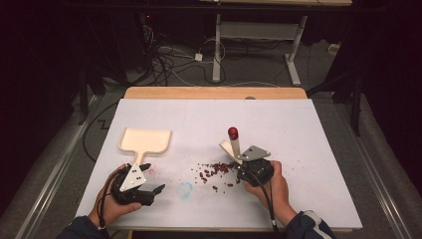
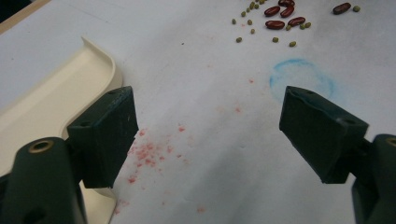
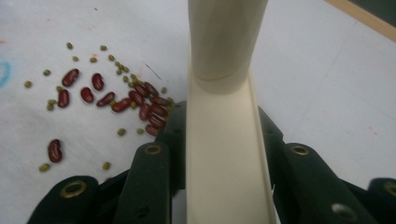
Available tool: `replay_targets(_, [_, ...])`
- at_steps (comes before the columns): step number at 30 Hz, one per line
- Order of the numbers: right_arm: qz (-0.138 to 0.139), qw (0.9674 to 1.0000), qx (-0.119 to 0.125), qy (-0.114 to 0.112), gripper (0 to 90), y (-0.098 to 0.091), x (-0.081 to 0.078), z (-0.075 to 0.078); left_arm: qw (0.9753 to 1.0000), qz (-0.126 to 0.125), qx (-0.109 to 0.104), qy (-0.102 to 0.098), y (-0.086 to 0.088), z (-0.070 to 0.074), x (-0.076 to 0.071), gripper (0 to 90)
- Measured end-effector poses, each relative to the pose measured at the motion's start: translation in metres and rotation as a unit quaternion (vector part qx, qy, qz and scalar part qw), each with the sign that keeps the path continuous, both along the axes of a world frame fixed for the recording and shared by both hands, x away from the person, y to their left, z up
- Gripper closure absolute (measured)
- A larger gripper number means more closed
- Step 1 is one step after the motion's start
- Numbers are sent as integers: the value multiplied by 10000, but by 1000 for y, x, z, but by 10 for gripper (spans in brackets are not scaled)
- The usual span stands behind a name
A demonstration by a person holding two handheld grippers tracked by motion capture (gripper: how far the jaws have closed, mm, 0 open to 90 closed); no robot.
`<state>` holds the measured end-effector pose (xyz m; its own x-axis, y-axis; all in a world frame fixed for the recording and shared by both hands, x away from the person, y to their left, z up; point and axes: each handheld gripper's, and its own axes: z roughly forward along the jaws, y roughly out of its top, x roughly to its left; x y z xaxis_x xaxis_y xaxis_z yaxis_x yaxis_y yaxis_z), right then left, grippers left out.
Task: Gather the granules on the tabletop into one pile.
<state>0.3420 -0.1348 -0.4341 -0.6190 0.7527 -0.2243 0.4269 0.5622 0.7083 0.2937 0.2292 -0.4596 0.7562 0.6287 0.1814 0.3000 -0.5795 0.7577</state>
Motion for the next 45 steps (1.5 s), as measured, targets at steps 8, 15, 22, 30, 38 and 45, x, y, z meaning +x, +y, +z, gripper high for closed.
replay_targets(8, [7, 9996, 258, -112, 678, -5, 4, 11, 10000, 58, -6, -23, 2, 0, -1, 187])
replay_targets(15, [328, 9943, 992, -227, 678, -10, -7, 32, 9996, 159, 92, -203, 4, 3, -1, 187])
replay_targets(22, [1096, 9798, 1668, 143, 678, 26, -29, 30, 9972, 530, -89, -519, 16, 13, -3, 187])
replay_targets(30, [1502, 9704, 1811, 551, 678, 85, -44, 4, 9920, 931, -345, -779, 33, 21, -4, 189])
replay_targets(38, [1241, 9774, 1595, 628, 678, 104, -31, -14, 9941, 778, -249, -719, 31, 17, -3, 191])
replay_targets(45, [773, 9801, 1613, 867, 671, 82, -15, -18, 9959, 637, -166, -616, 25, 14, -4, 191])
